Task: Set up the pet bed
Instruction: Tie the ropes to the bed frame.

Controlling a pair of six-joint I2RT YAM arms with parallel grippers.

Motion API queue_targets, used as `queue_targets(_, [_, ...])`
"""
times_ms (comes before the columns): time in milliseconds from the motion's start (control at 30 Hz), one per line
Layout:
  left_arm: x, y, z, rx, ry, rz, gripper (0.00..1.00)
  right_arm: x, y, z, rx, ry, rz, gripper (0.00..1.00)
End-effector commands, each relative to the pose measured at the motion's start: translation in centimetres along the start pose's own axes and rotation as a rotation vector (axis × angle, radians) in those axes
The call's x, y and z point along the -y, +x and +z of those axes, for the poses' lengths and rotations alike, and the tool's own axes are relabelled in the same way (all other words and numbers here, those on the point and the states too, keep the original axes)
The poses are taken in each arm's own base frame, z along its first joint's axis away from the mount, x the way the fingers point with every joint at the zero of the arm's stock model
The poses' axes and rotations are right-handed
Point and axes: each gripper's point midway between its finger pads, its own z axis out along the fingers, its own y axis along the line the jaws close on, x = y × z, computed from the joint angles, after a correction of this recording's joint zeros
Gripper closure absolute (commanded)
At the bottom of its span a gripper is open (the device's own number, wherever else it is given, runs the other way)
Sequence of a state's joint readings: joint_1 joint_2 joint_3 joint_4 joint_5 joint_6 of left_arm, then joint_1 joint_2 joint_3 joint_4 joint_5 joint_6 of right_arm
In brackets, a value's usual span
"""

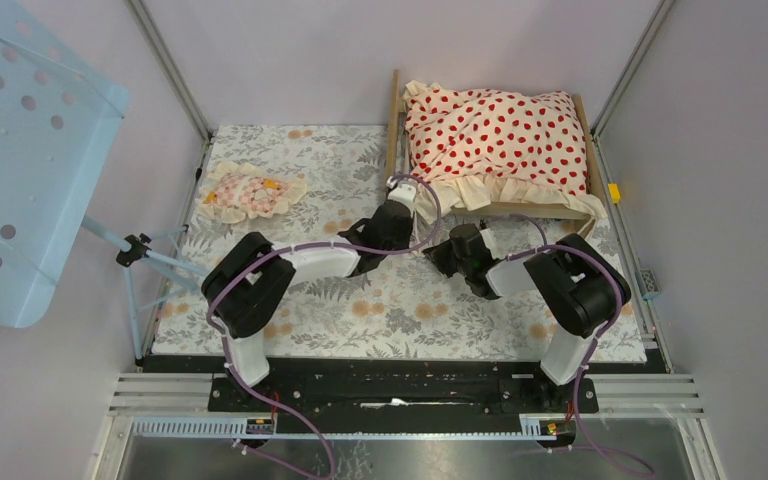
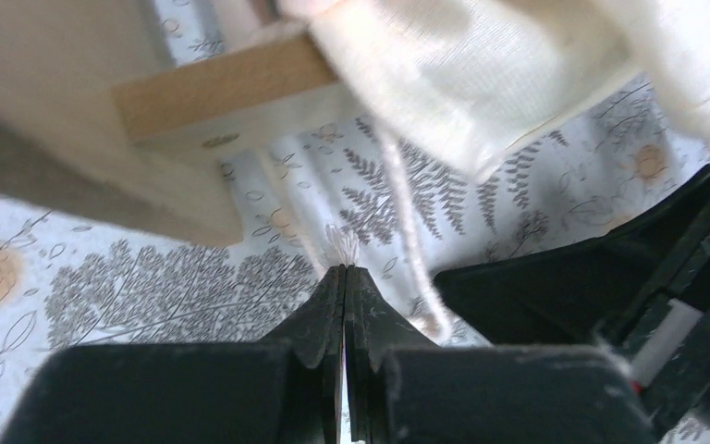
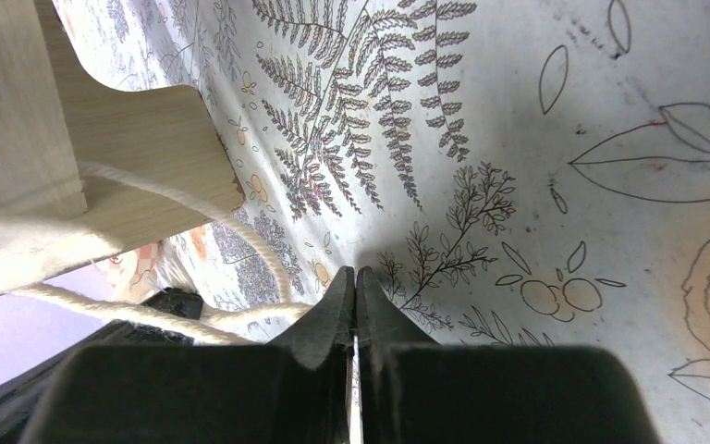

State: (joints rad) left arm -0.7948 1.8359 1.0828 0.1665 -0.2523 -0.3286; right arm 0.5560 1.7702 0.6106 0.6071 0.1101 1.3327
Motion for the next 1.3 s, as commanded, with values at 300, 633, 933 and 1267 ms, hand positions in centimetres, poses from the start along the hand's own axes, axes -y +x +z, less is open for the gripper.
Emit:
queue_targets(300, [-6.2,-0.6,-3.0,0.085,-0.217,-0.048,1.0,0.1,-1.3,-0.6,0.051,0.007,-0.041,1.0])
queue_targets(633, [-11.1,0.4,-3.2,0.069,-0.277,-0.132,1.0,-0.6,-3.6,-2.3,0.158,-0.007,-0.113,1.0])
queue_targets(933, [-11.8,-0.5,-2.6,0.082,-0.241,-0.167,1.0,-4.1,-8.4,-6.3,0.387,-0.069,-0.248,1.0])
queue_targets(1267, [-13.9,-0.6,-1.5,0.069,-0.278,-0.242,1.0,-7.3,-13.7,-9.6,0.604,-0.051,-0.423,1.0])
